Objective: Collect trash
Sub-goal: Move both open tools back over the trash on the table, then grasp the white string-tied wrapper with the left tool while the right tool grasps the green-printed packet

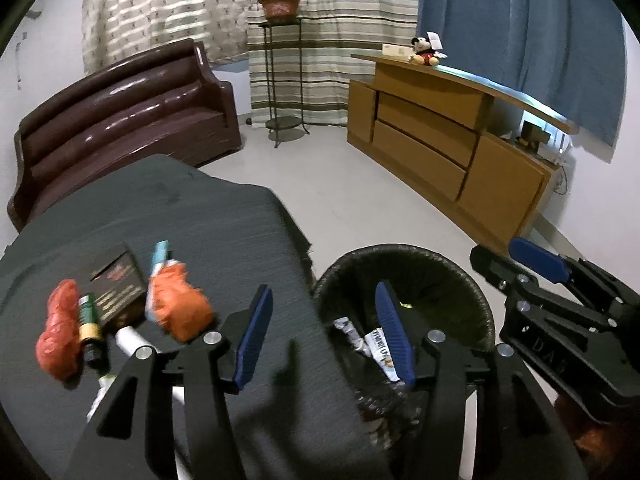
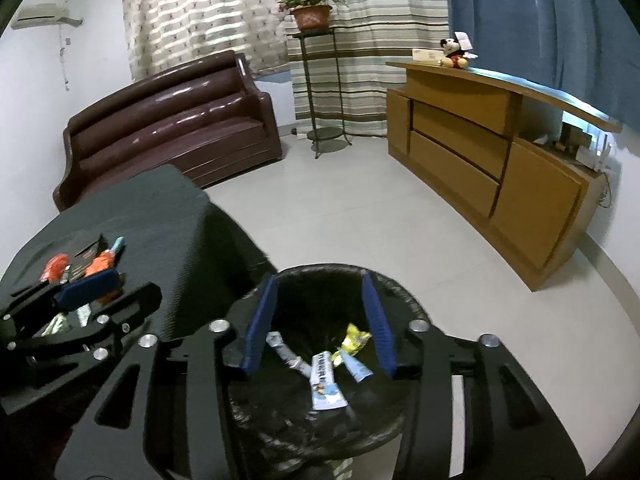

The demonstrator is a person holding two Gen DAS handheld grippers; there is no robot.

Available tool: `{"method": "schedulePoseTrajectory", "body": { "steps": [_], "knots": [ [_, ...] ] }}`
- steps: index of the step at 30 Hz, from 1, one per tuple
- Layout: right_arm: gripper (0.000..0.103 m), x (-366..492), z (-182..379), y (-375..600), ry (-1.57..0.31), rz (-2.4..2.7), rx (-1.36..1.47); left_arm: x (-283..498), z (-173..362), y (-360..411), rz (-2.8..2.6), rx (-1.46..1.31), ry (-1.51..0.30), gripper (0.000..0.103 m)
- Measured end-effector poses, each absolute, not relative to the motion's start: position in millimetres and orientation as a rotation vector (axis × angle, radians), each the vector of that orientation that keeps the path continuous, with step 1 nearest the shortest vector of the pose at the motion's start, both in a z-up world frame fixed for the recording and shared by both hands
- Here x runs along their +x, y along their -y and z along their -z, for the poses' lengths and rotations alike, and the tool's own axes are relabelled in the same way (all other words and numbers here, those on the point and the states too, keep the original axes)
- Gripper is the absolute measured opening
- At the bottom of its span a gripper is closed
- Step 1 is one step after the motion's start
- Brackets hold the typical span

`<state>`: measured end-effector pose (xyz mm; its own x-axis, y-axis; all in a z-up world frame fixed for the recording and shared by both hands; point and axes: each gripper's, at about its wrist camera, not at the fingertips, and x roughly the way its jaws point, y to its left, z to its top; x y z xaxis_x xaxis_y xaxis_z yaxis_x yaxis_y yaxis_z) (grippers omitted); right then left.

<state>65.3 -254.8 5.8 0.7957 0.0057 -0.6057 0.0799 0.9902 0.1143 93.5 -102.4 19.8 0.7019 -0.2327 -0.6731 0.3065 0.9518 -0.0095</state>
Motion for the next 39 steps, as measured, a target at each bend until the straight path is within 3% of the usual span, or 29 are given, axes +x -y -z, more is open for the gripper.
{"method": "schedulePoseTrajectory", "body": {
  "steps": [23, 36, 39],
  "knots": [
    [0.048, 41, -2, 131, -0.717, -0.160, 0.035, 48, -4, -50, 0.062, 0.040, -0.773, 0.058],
    [0.048, 29, 3, 79, -0.736, -0.242, -0.009, 46, 16, -60, 0.101, 0.028, -0.837, 0.058],
    [0.048, 26, 3, 75, -0.740, -0.248, -0.012, 48, 20, -60, 0.120, 0.025, -0.857, 0.048]
  ]
}}
